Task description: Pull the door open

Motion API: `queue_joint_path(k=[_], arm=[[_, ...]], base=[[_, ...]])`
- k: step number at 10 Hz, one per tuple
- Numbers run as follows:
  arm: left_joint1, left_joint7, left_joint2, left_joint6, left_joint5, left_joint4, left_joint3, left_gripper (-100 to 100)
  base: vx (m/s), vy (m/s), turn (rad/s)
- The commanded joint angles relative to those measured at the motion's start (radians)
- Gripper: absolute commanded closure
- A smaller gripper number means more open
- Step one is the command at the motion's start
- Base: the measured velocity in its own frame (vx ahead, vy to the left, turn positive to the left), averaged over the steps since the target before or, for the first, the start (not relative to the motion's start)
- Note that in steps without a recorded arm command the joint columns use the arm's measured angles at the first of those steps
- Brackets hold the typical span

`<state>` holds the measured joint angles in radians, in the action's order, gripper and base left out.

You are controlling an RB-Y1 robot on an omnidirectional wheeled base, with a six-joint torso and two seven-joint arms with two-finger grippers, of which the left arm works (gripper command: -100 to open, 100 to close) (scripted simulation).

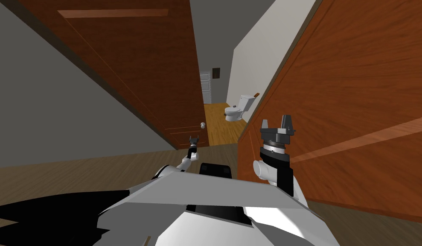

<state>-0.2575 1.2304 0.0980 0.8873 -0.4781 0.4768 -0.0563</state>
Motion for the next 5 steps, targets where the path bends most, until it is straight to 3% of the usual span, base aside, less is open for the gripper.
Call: queue_joint_path(k=[1,2,3,4,5], arm=[[-0.011,0.005,0.034,0.008,0.000,-0.025,0.000,-100],[-0.011,0.005,0.034,0.008,0.000,-0.014,0.000,-100],[-0.011,0.005,0.062,0.004,-0.001,-0.027,0.001,-100],[-0.011,0.005,0.062,0.004,-0.001,-0.027,0.001,-100],[-0.011,0.006,0.087,0.001,-0.002,-0.028,0.002,-100]], base=[[-0.047,-0.010,0.048],[-0.041,-0.007,0.031],[-0.044,-0.008,0.034],[-0.038,-0.007,0.024],[-0.040,-0.006,0.031]])
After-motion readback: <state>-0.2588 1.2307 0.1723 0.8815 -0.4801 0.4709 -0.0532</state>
